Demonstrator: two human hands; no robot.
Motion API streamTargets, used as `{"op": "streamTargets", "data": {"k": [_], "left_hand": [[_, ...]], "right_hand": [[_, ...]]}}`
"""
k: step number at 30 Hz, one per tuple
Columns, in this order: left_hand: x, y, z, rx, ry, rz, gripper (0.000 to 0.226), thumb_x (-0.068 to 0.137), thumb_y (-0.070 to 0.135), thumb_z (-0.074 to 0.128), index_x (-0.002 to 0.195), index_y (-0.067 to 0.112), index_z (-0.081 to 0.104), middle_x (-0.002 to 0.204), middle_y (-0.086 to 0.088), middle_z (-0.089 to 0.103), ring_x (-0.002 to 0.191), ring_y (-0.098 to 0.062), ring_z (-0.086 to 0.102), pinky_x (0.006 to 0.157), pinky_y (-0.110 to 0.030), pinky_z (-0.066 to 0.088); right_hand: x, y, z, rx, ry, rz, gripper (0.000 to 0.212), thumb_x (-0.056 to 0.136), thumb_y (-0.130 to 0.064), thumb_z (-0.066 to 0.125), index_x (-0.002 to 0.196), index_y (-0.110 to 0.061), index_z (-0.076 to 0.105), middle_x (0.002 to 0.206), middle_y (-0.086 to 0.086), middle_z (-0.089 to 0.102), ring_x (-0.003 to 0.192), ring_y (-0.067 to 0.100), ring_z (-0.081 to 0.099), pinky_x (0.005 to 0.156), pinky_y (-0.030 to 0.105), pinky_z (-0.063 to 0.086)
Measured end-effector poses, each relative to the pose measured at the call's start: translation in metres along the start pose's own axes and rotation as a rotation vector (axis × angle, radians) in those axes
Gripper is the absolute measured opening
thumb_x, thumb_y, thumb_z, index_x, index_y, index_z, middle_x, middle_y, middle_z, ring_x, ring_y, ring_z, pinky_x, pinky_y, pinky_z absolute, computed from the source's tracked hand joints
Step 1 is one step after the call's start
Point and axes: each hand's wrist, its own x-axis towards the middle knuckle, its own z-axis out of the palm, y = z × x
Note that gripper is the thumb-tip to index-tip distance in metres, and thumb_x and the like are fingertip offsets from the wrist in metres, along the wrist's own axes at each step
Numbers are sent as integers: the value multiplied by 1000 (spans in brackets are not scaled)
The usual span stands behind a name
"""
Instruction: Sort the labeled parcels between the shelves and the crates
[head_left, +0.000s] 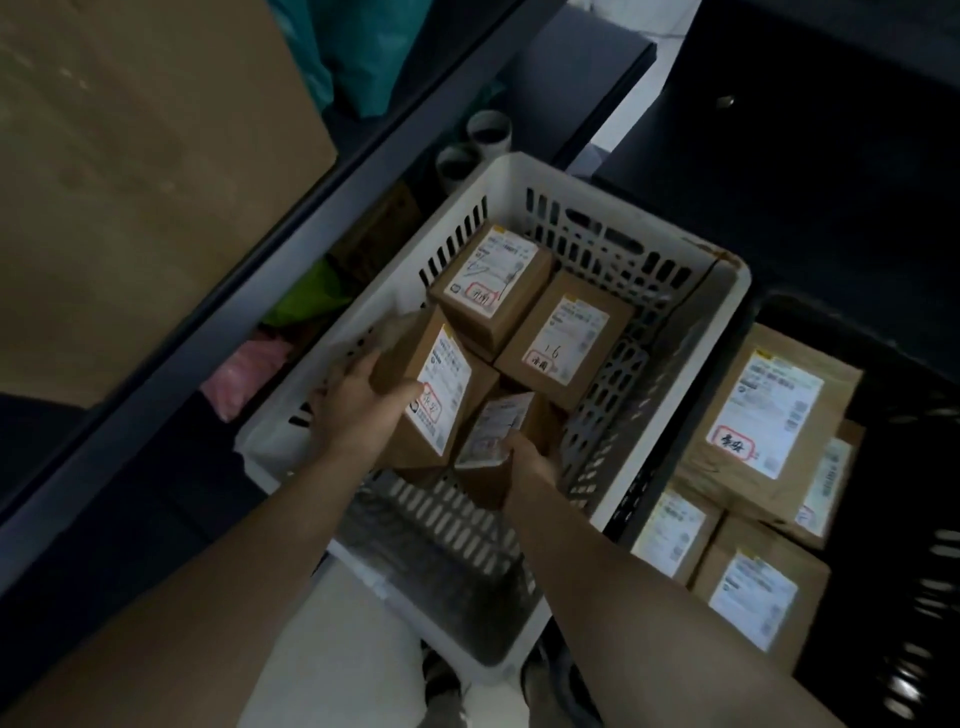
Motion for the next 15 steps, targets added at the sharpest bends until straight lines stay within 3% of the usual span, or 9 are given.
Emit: {"op": "streamTargets", "data": {"k": [2,5,7,10,11,13,15], "left_hand": [[6,-6,0,-40,-16,-4,90,44,66,54,131,40,47,135,-4,50,120,-34,46,101,-49,41],[10,-12,-1,-64,-59,20,78,46,64,57,122,46,48,130,-3,55,115,-32,52,97,-49,45],[11,-13,-2,-80,-77,44,78,47,63,58,122,45,50,129,-4,55,114,-30,54,97,-48,46],[14,-15,0,-100,-106,90,82,47,62,59,126,39,51,130,-5,53,113,-28,55,97,-49,46],[16,-17,1,-101,-115,100,82,49,61,59,127,38,50,131,-5,52,114,-28,54,97,-49,46],[18,-22,4,-100,-120,119,84,52,58,60,131,35,49,134,-5,49,116,-28,52,97,-50,46],[19,-25,7,-122,-117,122,83,54,55,61,132,33,49,135,-4,45,118,-28,50,97,-50,46]], "right_hand": [[-8,-5,-4,-432,40,-149,82,69,-43,67,143,-27,39,145,14,41,130,41,41,108,49,36],[-16,-15,-7,-838,-48,-360,56,84,-40,62,134,-16,51,130,16,55,122,36,50,105,44,41],[-13,-33,-9,-774,-102,-298,42,88,-30,65,121,-4,59,114,12,63,114,31,58,97,34,46],[3,-53,-6,-660,-70,-251,42,90,-23,65,125,-1,56,122,10,60,115,29,57,91,29,46],[15,-54,-6,-653,-4,-284,39,91,-20,62,125,-2,55,124,7,58,116,30,55,95,32,45],[27,-49,-8,-687,114,-322,45,89,-15,55,132,-2,50,137,18,51,123,37,49,105,45,42],[28,-40,-12,-775,176,-355,54,91,-12,52,143,-5,39,147,25,35,134,41,35,112,48,31]]}}
